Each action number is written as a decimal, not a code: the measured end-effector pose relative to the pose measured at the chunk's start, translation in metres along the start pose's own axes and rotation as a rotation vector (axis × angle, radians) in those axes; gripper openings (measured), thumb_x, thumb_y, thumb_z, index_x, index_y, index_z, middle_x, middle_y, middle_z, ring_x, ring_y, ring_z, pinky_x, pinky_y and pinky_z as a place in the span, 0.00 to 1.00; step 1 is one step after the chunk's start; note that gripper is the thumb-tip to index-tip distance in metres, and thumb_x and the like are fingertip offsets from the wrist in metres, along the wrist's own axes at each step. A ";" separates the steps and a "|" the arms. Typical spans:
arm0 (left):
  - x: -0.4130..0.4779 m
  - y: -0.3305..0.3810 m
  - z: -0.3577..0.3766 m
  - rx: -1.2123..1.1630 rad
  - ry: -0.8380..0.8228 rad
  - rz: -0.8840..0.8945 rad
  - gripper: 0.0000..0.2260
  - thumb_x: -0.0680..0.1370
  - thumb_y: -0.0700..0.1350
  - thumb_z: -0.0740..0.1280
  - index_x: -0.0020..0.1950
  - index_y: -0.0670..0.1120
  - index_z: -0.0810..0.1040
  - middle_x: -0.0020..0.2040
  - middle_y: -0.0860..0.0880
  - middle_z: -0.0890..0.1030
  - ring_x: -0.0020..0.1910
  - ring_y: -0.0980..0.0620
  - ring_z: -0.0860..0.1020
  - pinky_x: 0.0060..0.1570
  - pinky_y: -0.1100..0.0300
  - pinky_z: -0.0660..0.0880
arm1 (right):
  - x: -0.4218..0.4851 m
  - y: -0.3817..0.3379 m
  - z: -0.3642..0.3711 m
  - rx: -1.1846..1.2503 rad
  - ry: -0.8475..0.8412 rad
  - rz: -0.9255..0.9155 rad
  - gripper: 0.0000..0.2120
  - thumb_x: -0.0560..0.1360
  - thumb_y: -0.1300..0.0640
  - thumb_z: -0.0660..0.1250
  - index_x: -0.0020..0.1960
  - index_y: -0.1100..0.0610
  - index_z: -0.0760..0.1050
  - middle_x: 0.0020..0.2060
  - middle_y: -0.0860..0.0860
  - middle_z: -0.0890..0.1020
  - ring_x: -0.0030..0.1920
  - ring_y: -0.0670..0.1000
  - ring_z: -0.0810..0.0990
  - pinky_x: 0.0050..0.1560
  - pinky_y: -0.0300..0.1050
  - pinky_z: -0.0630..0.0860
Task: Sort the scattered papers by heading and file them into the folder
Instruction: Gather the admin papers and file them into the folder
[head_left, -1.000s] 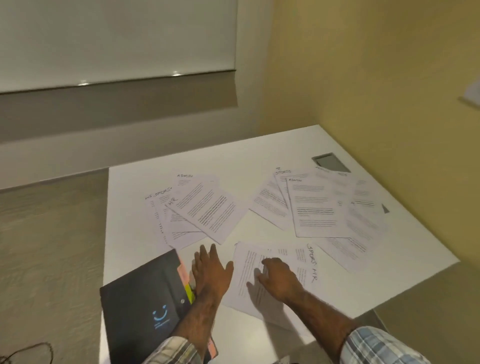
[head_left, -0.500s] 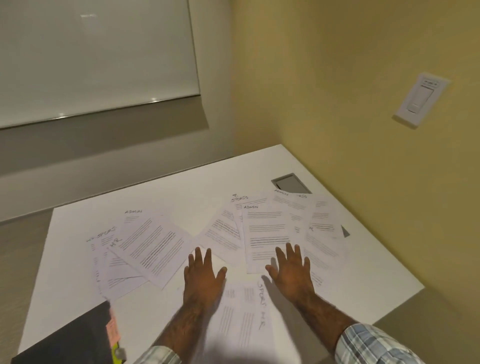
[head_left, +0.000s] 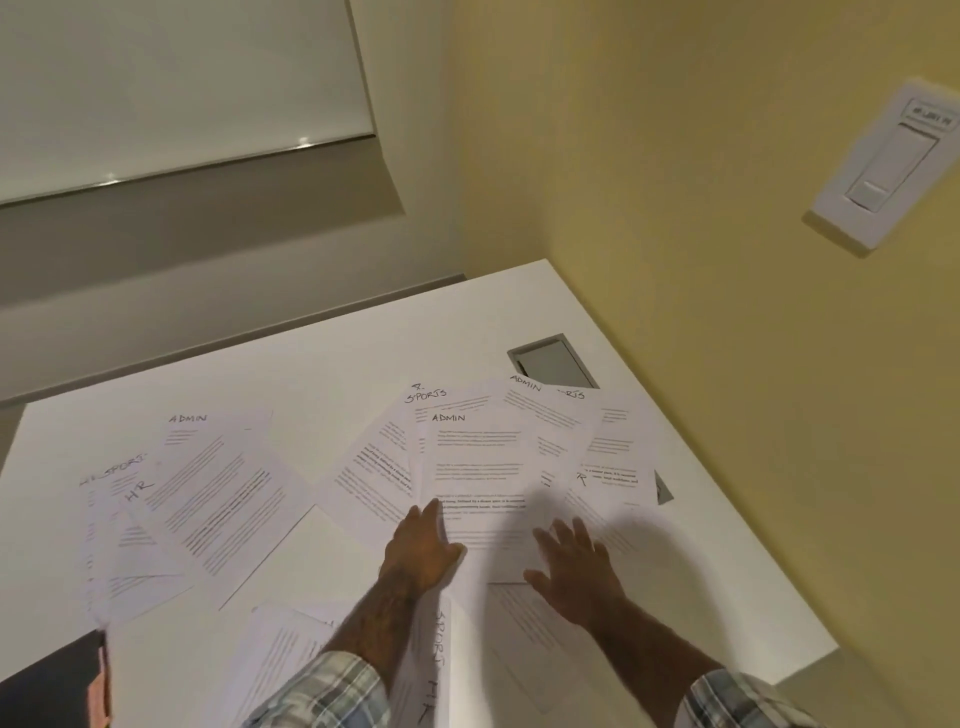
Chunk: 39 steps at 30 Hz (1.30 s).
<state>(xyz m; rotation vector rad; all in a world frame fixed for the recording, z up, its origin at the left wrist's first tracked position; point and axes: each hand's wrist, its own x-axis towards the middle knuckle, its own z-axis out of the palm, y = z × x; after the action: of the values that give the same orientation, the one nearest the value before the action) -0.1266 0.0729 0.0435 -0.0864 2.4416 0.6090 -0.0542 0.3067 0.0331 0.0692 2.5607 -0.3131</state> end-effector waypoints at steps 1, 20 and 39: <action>0.006 0.003 0.001 -0.045 0.007 -0.021 0.41 0.73 0.62 0.70 0.81 0.52 0.57 0.78 0.45 0.65 0.76 0.42 0.65 0.74 0.47 0.65 | 0.002 0.002 0.001 0.000 -0.008 -0.009 0.33 0.81 0.37 0.55 0.82 0.50 0.53 0.83 0.54 0.53 0.82 0.61 0.46 0.78 0.64 0.52; 0.036 0.029 0.002 -0.335 0.216 -0.101 0.26 0.72 0.47 0.74 0.68 0.45 0.71 0.62 0.44 0.81 0.60 0.41 0.79 0.57 0.51 0.76 | 0.015 0.026 0.014 0.080 -0.008 -0.038 0.26 0.82 0.42 0.57 0.74 0.55 0.69 0.82 0.52 0.57 0.81 0.58 0.54 0.76 0.60 0.61; 0.027 0.058 -0.017 -0.728 0.078 0.225 0.09 0.82 0.47 0.66 0.59 0.49 0.84 0.53 0.52 0.87 0.53 0.50 0.84 0.56 0.56 0.78 | 0.012 0.050 -0.041 1.738 0.147 0.291 0.12 0.80 0.58 0.68 0.59 0.64 0.79 0.51 0.61 0.87 0.49 0.62 0.86 0.46 0.53 0.83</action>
<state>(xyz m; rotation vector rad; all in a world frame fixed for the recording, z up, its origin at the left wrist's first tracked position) -0.1692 0.1191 0.0632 -0.1294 2.1921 1.5936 -0.0796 0.3644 0.0498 1.0449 1.5587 -2.2402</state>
